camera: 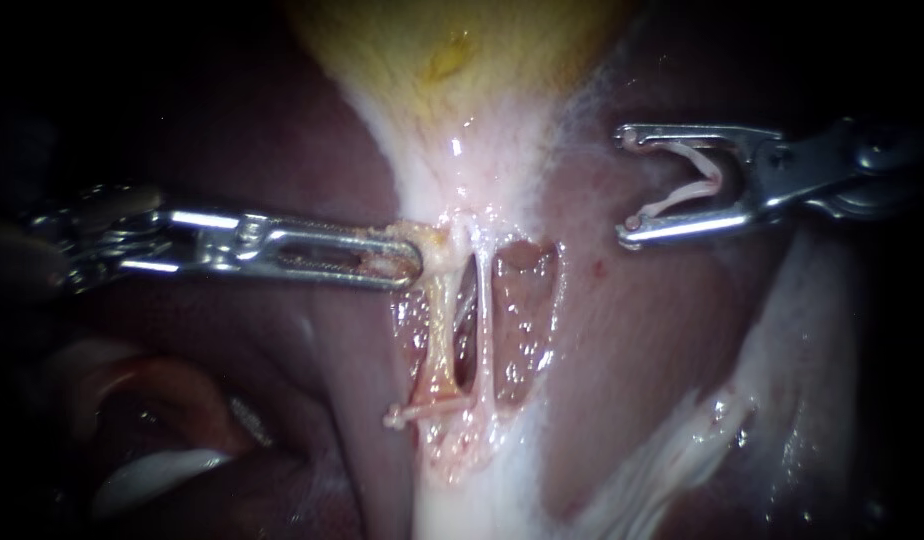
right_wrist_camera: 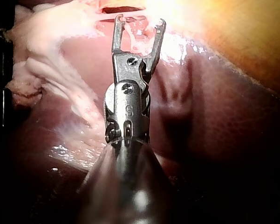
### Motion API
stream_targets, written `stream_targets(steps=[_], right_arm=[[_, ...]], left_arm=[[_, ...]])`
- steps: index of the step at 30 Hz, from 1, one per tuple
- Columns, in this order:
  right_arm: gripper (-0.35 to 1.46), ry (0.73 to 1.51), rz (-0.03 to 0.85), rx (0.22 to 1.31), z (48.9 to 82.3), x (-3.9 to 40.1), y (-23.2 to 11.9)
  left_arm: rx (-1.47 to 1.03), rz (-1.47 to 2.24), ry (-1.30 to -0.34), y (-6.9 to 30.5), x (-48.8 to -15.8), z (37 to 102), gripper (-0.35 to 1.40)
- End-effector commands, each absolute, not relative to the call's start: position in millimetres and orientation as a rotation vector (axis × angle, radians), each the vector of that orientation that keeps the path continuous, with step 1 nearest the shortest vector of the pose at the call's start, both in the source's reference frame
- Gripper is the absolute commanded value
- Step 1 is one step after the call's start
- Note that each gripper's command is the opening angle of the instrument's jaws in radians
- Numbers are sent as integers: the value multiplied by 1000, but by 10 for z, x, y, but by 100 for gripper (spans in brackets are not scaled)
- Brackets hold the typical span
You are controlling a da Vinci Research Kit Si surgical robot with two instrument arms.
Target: Clipping second clip left tube
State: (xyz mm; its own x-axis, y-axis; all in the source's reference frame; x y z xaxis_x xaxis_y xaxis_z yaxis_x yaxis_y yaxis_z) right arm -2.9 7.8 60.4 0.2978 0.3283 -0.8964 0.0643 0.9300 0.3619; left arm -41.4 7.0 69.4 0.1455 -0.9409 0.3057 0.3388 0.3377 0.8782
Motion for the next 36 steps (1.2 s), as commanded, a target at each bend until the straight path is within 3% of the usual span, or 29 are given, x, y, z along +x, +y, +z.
stream_targets(steps=[1, 24, 36], right_arm=[[50, 1263, 180, 360, 605, -29, 78], [50, 1267, 170, 360, 607, -28, 76], [49, 1273, 193, 424, 636, 14, 34]], left_arm=[[744, -1056, -1019, 70, -414, 694, -35], [744, -1106, -1029, 91, -364, 622, -35], [742, -1105, -1030, 90, -364, 623, -35]])
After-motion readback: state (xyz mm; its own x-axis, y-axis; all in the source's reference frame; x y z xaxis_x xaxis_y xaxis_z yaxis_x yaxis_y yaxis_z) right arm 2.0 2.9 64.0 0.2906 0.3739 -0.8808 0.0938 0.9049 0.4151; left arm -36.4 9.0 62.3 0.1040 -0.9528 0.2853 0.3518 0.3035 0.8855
